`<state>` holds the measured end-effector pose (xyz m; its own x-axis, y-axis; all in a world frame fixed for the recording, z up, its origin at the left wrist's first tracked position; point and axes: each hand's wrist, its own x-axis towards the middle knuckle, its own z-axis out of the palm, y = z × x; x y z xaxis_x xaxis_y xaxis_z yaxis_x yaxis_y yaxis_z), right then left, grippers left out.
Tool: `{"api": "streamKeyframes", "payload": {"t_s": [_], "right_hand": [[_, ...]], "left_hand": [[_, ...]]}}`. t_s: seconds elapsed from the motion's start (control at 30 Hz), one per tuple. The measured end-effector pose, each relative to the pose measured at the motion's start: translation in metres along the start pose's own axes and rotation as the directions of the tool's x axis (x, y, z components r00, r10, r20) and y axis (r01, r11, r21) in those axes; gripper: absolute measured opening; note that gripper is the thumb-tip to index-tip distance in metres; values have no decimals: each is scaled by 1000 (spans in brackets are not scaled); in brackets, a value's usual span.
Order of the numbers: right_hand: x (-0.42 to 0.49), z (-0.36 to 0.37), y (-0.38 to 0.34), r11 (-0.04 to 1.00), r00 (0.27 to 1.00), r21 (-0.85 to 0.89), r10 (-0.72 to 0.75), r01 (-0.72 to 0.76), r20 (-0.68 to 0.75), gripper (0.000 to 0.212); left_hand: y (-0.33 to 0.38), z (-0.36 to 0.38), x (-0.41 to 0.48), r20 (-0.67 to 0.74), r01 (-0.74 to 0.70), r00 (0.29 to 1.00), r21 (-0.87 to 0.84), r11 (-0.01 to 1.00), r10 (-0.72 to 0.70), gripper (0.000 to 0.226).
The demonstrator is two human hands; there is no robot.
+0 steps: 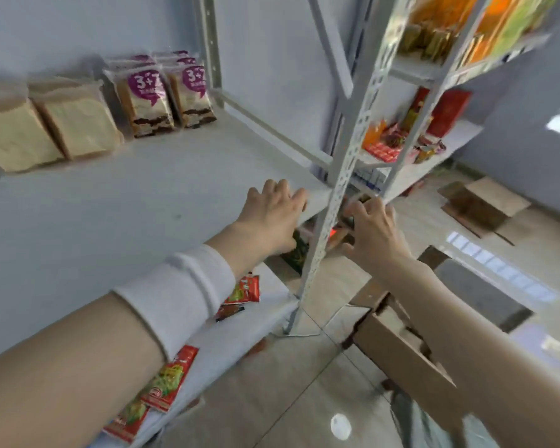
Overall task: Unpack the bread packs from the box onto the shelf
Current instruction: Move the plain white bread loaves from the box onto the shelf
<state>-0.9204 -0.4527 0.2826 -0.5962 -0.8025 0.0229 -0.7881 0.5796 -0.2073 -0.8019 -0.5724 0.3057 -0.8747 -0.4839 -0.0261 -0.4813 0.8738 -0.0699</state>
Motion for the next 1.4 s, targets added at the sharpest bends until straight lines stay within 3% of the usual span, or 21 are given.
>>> {"api": "streamKeyframes", "payload": {"t_s": [0.13,0.33,0.47,0.63,0.8,0.9,1.03,1.13,1.2,1.3,1.4], "right_hand": [[-52,20,135,971,967,-63,237,-232,90,47],[-130,76,317,809,777,-82,582,-581,240,33],[-123,112,393,761,712,-104,638,-640,293,32],[-71,180,458,734,644,-112,649,-669,406,41],[-17,278,512,635,514,-41,660,-772,548,42],[14,349,544,552,483,71,651,-831,586,53],[48,444,576,301,387,243,694,-922,607,63],[67,489,584,110,257,260,723,-959,641,71],[73,503,582,64,199,234,762,-970,617,72],[73,509,580,15,140,220,811,-975,568,69],[70,506,585,-56,118,243,755,-968,645,63]], "left_hand": [[131,34,53,136,-136,982,29,990,130,57],[293,121,113,337,-322,891,0,947,303,46],[357,178,157,469,-358,816,-51,932,339,51],[395,258,242,536,-355,769,-94,930,348,51],[422,366,332,588,-206,758,-191,960,280,53],[437,440,375,562,24,810,-316,948,167,61],[453,518,406,510,264,860,-458,849,8,75],[455,549,414,448,296,894,-541,787,-28,77],[453,559,415,407,285,913,-563,776,-40,77],[453,563,413,405,300,912,-548,781,-67,77],[458,560,414,437,339,895,-529,778,-93,76]]}}
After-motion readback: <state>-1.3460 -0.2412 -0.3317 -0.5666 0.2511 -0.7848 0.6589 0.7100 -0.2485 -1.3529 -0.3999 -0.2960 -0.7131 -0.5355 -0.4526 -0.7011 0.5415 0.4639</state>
